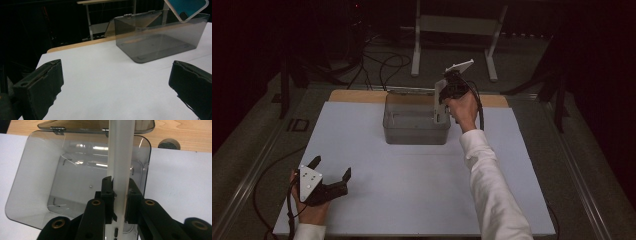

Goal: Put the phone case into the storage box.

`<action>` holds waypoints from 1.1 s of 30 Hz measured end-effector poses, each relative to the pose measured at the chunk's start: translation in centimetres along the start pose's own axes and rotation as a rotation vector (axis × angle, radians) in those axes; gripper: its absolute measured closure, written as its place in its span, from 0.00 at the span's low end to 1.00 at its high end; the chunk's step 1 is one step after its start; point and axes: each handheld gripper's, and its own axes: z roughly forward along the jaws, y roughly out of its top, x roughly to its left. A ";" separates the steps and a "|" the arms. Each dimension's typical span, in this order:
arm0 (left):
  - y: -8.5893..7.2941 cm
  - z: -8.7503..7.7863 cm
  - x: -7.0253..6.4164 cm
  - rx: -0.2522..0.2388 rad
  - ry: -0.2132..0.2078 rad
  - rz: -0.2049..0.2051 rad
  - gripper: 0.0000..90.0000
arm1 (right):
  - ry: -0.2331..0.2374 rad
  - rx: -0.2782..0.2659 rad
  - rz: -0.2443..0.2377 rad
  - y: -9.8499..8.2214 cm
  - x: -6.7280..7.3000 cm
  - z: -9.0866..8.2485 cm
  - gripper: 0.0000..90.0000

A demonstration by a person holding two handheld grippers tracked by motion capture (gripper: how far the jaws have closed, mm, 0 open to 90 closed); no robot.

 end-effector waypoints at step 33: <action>0.0 -0.1 0.0 -0.003 -0.001 -0.007 0.00 | -0.069 0.063 0.008 -1.3 -0.6 3.7 0.90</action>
